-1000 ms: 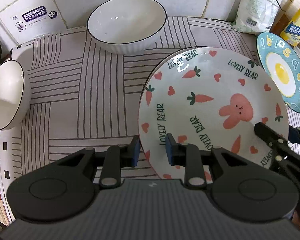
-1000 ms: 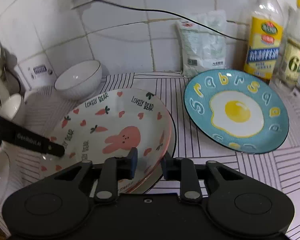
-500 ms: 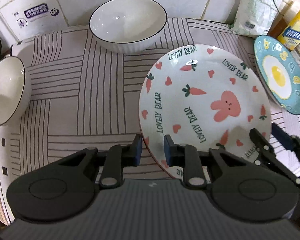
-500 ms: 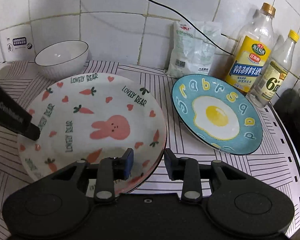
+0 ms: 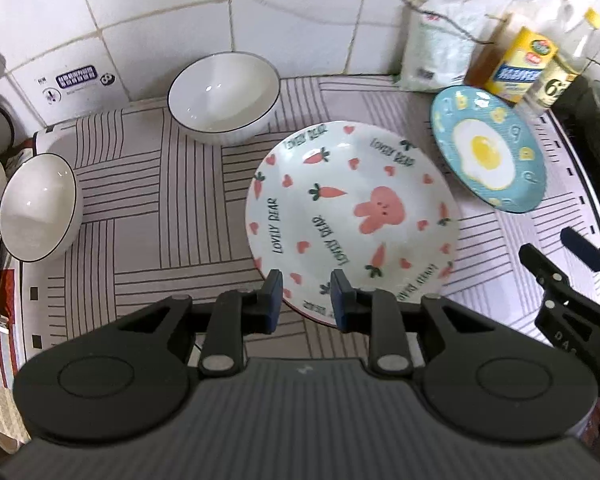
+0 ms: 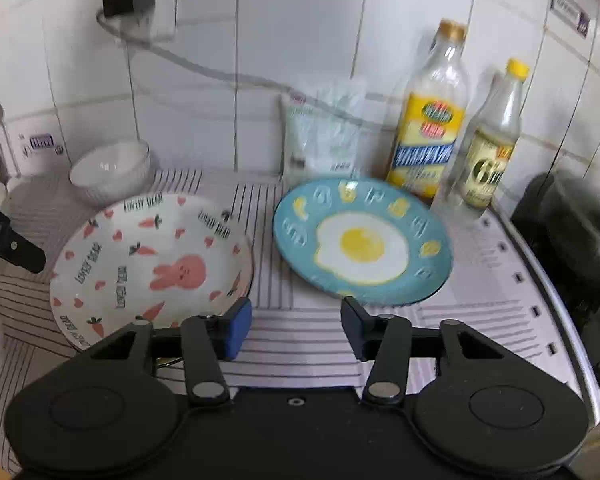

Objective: Organize plates and bowls
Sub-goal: 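Lower the bunny plate onto the white plate, then open both grippers and withdraw from the bunny plate, then grasp the rim of the blue fried-egg plate with both grippers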

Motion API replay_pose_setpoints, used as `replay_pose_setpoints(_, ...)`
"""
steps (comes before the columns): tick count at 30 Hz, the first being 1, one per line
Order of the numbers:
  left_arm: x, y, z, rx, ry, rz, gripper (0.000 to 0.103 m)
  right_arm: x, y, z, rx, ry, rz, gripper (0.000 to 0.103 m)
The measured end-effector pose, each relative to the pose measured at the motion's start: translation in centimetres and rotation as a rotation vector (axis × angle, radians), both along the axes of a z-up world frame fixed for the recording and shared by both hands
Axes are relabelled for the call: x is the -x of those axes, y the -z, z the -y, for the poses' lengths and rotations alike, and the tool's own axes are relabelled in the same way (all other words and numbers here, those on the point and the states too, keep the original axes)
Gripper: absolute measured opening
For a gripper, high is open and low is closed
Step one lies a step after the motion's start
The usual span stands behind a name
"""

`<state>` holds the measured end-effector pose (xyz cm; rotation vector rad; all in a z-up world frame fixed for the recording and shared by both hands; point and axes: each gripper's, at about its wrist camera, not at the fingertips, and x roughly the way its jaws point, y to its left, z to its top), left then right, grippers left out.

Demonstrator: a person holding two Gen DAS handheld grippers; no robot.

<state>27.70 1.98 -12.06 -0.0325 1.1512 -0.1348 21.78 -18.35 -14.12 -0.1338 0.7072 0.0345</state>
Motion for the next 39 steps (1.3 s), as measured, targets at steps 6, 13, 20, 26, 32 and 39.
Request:
replay_pose_setpoints(6, 1.3, -1.2, 2.2, -0.022, 0.043, 0.008, 0.033, 2.3, -2.4, 1.4, 0.033, -0.094, 0.105, 0.07)
replay_pose_setpoints(13, 1.3, -1.2, 6.2, -0.059, 0.119, -0.044, 0.041, 2.4, -3.1, 4.7, 0.003, -0.155, 0.123, 0.085)
replay_pose_setpoints(20, -1.0, -0.6, 9.7, -0.078, 0.153, -0.066, 0.058, 0.9, -2.7, 8.2, 0.013, -0.261, 0.161, 0.093)
replay_pose_setpoints(26, -5.3, 0.6, 12.5, -0.118, 0.168, -0.021, 0.069, -2.7, 1.1, 11.9, -0.032, -0.161, 0.222, 0.096)
replay_pose_setpoints(32, -10.3, 2.2, 14.9, -0.115, 0.191, -0.027, 0.075, -7.7, 4.9, 16.1, -0.271, -0.019, 0.122, 0.095)
replay_pose_setpoints(39, -14.8, 5.4, 16.7, -0.124, 0.23, -0.011, 0.08, -11.3, 6.9, 17.6, -0.457, 0.046, 0.029, 0.088)
